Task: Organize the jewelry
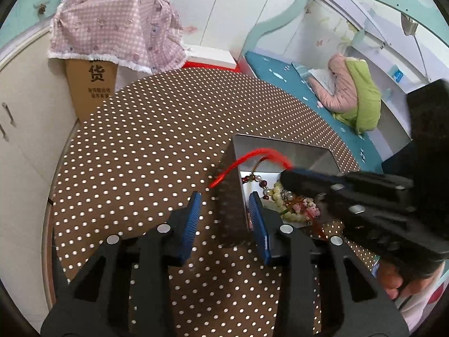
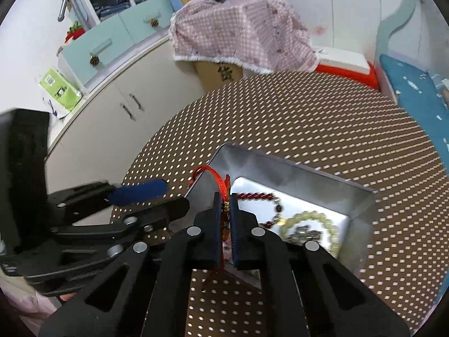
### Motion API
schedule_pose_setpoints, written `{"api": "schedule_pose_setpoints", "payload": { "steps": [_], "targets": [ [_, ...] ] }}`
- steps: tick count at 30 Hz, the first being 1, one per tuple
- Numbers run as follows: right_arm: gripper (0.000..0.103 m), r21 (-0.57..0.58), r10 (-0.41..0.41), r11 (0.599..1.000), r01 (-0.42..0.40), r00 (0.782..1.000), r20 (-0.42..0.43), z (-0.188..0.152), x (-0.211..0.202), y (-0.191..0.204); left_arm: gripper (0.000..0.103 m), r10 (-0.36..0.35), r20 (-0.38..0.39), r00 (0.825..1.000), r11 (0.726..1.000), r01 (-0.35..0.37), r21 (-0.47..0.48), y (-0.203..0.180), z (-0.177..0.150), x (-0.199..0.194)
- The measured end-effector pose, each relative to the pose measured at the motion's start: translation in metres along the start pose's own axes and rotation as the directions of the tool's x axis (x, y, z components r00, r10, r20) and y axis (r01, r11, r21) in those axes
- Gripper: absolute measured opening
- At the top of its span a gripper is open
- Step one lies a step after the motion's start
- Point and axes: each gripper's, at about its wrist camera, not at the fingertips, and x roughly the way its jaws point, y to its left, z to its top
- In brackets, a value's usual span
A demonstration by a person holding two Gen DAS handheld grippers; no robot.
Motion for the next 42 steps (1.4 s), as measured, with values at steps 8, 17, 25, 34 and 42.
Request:
{"api": "schedule_pose_setpoints", "payload": {
  "steps": [8, 17, 25, 34, 42],
  "targets": [
    [0.007, -0.009, -0.052, 0.999, 0.052, 0.997, 0.053, -0.001, -0.019, -0.010, 0.017, -0.005, -0.028, 1.000, 1.000, 0.005, 0.016, -0.010, 0.003, 0.014],
    [0.048, -0.008, -0.092, 0.996, 0.094, 0.990, 0.103, -0.003, -0.033, -0.017, 0.016, 0.008, -0.033, 0.999, 1.000, -0.008, 0.020, -0.014, 0.002, 0.017],
    [0.062, 0.029, -0.141, 0.990, 0.139, 0.985, 0.102, -0.011, -0.041, -0.027, 0.017, 0.044, -0.020, 0.999, 0.998, -0.043, 0.043, -0.016, 0.001, 0.013],
    [0.091, 0.023, -0.178, 0.984, 0.177, 0.969, 0.174, -0.023, -0.070, -0.019, 0.046, 0.131, 0.035, 0.991, 0.987, -0.134, 0.083, -0.027, -0.010, -0.014],
    [0.095, 0.017, -0.250, 0.967, 0.256, 0.928, 0.278, -0.039, -0.109, -0.004, 0.071, 0.186, 0.161, 0.969, 0.966, -0.210, 0.150, -0.059, -0.020, -0.062]
  ]
}}
